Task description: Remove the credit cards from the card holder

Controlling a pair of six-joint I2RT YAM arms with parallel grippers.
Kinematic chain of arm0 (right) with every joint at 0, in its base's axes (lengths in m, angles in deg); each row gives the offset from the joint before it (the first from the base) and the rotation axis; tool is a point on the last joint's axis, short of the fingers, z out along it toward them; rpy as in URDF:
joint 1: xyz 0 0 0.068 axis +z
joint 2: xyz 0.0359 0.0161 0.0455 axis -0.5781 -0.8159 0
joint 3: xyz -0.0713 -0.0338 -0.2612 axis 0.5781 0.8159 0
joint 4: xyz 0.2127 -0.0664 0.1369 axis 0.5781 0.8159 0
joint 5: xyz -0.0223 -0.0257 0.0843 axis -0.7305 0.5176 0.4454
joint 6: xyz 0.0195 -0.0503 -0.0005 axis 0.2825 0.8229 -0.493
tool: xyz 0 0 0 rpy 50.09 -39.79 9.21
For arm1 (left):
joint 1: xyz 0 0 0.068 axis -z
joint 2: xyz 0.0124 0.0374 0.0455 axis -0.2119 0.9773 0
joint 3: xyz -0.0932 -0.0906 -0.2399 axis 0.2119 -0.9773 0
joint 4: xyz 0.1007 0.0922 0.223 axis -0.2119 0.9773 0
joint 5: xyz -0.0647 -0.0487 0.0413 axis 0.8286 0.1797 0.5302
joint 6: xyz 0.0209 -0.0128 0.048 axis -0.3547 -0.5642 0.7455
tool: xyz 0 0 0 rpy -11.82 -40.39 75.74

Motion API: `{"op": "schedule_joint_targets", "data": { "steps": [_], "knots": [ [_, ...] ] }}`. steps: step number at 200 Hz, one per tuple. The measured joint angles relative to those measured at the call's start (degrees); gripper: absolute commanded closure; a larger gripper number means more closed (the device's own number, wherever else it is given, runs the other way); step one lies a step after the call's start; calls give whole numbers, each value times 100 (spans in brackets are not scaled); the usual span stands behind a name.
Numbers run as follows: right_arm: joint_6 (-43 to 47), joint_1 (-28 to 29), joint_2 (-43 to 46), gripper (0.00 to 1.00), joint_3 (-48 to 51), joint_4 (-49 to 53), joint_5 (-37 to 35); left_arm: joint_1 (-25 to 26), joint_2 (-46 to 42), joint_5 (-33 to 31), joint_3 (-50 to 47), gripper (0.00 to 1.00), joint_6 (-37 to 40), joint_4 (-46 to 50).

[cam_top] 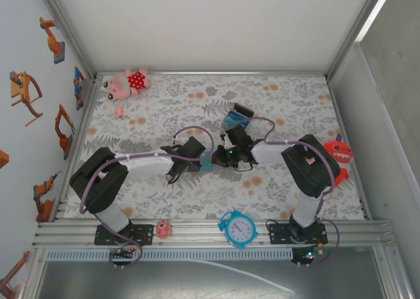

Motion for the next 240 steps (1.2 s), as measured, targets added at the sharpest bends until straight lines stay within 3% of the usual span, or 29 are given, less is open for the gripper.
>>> {"op": "schedule_joint_targets", "data": {
  "steps": [108,153,240],
  "knots": [
    [92,-11,74,100,-138,251,-278,-2,-63,96,74,3,374,111],
    [114,-15,120,87,-138,286,-295,2,-247,179,216,3,466,153],
    [44,-15,129,83,-125,208,-273,2,-79,212,341,3,501,205]
  ]
}}
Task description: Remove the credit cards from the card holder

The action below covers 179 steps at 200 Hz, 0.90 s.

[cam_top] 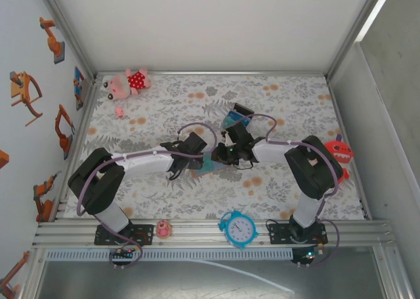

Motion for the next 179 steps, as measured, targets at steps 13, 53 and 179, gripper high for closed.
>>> {"op": "schedule_joint_targets", "data": {
  "steps": [13,53,179],
  "knots": [
    [-26,0,0,83,42,-44,2,0,24,-2,2,3,0,39],
    [-153,37,0,82,160,-136,24,0,168,-22,33,3,-46,197],
    [-330,205,-144,82,160,-420,186,0,299,-37,105,2,-109,227]
  ]
}}
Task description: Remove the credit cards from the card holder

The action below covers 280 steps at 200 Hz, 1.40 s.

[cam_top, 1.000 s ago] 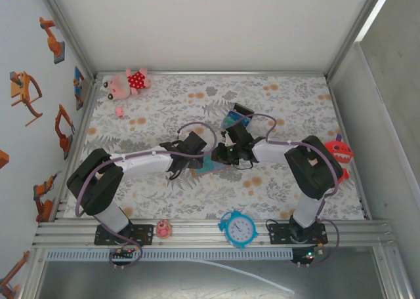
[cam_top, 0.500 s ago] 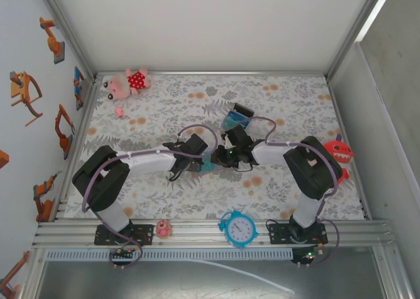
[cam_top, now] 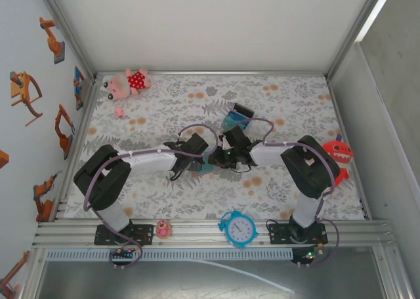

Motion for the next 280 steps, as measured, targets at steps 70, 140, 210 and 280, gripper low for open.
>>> {"op": "schedule_joint_targets", "data": {
  "steps": [70,140,210,280],
  "knots": [
    [-173,0,-111,93,0,-365,173,-2,0,-39,0,2,-22,26],
    [-210,-2,-118,96,0,-619,293,-11,0,-142,0,2,-61,87],
    [-179,-7,-238,91,-2,-723,337,-11,0,-170,0,2,-61,105],
    [-11,-15,-240,100,-96,-636,293,-11,0,-212,0,2,-61,122]
  ]
}}
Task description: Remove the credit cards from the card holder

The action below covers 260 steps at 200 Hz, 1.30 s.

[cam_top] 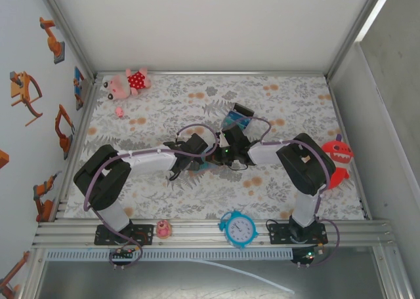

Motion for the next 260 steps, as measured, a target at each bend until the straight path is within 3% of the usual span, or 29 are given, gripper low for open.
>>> {"op": "schedule_joint_targets", "data": {
  "steps": [125,154,190,260],
  "knots": [
    [868,15,472,100,-452,1541,-857,7,-33,85,-46,3,387,-326],
    [879,15,490,100,-455,1523,-831,7,-33,96,-46,3,391,-348],
    [640,15,490,90,-337,979,-494,7,-33,195,-46,3,391,-363],
    [339,4,361,84,-214,481,-190,0,-20,219,-46,3,382,-337]
  ]
}}
